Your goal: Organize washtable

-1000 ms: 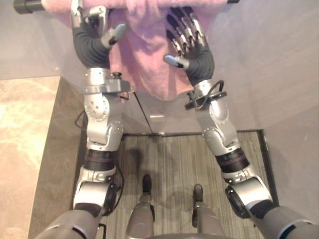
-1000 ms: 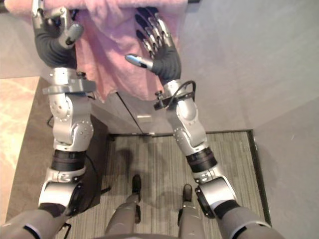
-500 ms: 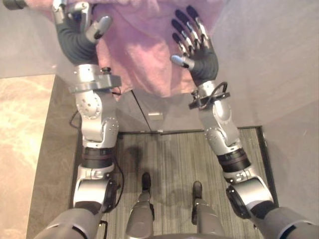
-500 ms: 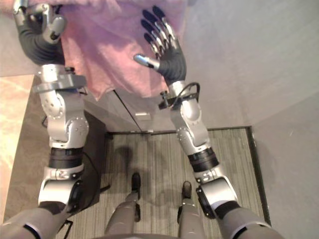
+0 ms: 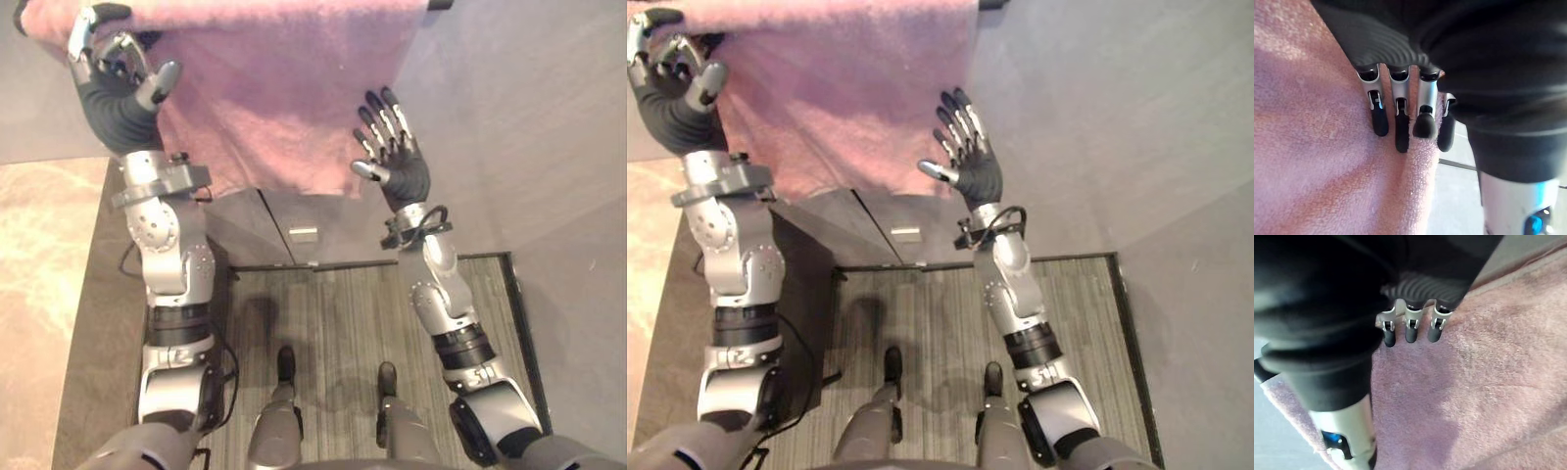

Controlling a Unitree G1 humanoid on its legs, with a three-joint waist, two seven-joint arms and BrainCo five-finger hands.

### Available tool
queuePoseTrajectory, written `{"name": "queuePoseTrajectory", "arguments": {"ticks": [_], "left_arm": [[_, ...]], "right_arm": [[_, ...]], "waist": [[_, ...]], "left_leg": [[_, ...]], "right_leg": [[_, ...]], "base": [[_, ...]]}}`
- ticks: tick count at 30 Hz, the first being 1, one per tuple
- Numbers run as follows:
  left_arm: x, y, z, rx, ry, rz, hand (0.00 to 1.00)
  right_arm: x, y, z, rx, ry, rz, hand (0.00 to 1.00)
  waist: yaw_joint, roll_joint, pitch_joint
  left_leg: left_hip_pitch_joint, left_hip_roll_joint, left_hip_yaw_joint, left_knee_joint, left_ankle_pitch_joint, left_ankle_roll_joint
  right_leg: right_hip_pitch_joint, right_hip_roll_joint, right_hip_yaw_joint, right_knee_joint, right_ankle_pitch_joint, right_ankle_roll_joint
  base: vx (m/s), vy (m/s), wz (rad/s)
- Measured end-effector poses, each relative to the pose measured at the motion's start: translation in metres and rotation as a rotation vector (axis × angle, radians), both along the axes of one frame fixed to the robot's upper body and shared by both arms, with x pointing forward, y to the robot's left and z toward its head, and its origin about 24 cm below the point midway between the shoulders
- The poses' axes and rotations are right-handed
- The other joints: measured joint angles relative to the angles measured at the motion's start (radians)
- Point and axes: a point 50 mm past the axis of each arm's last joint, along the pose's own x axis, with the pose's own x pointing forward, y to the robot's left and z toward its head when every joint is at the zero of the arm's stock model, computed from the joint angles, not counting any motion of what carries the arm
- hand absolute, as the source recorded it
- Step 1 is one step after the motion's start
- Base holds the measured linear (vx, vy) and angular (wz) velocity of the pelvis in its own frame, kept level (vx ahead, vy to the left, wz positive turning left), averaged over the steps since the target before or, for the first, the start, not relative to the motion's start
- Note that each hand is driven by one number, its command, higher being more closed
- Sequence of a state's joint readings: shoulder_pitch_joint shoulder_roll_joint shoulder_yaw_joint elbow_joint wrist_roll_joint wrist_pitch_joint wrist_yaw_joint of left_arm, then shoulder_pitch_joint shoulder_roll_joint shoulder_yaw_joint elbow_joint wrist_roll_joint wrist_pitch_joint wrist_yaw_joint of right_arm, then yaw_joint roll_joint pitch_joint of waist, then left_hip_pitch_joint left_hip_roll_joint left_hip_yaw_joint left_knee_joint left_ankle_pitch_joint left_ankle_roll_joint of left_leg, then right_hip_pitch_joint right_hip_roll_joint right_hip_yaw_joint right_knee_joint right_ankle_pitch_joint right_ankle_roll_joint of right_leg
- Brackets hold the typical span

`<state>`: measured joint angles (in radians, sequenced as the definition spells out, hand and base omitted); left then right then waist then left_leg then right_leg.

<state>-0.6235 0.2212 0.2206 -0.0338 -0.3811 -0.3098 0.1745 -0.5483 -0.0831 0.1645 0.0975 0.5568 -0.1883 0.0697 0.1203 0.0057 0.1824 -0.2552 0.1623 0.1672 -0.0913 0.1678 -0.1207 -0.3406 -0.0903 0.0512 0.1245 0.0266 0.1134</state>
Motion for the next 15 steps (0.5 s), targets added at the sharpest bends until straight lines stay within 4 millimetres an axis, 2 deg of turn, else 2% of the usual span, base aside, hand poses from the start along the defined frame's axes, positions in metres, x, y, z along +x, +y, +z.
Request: {"name": "queuePoseTrajectory", "arguments": {"ticks": [5,8,11,15], "left_arm": [[0.005,0.011,-0.030,-0.016,0.151,0.029,0.00],[0.004,0.013,-0.048,-0.006,0.219,0.028,0.00],[0.002,0.006,-0.068,0.006,0.281,-0.010,0.00],[-0.006,-0.009,-0.113,0.028,0.446,-0.065,0.00]], "right_arm": [[-0.001,-0.001,-0.006,-0.005,0.017,-0.007,0.00],[-0.005,-0.001,-0.022,0.000,0.067,-0.013,0.00],[-0.011,-0.004,-0.041,-0.011,0.123,-0.030,0.00],[-0.023,-0.007,-0.071,-0.059,0.204,-0.029,0.00]], "waist": [[-0.001,-0.002,-0.008],[-0.001,-0.002,-0.032],[-0.003,-0.003,-0.063],[-0.007,-0.004,-0.080]], "left_leg": [[0.005,0.000,0.001,0.000,0.000,0.000],[0.005,0.000,-0.001,-0.001,0.000,0.000],[0.006,0.000,-0.008,-0.001,-0.001,-0.001],[0.009,0.001,-0.012,-0.001,-0.001,-0.001]], "right_leg": [[0.007,0.000,0.000,-0.007,0.003,0.000],[0.012,-0.001,-0.002,-0.014,0.003,0.000],[0.025,-0.002,-0.013,-0.024,0.003,0.000],[0.030,-0.002,-0.017,-0.025,0.003,0.000]], "base": [[0.00,0.028,-0.01],[0.03,0.039,0.02],[0.03,0.037,0.08],[0.00,0.044,0.03]]}}
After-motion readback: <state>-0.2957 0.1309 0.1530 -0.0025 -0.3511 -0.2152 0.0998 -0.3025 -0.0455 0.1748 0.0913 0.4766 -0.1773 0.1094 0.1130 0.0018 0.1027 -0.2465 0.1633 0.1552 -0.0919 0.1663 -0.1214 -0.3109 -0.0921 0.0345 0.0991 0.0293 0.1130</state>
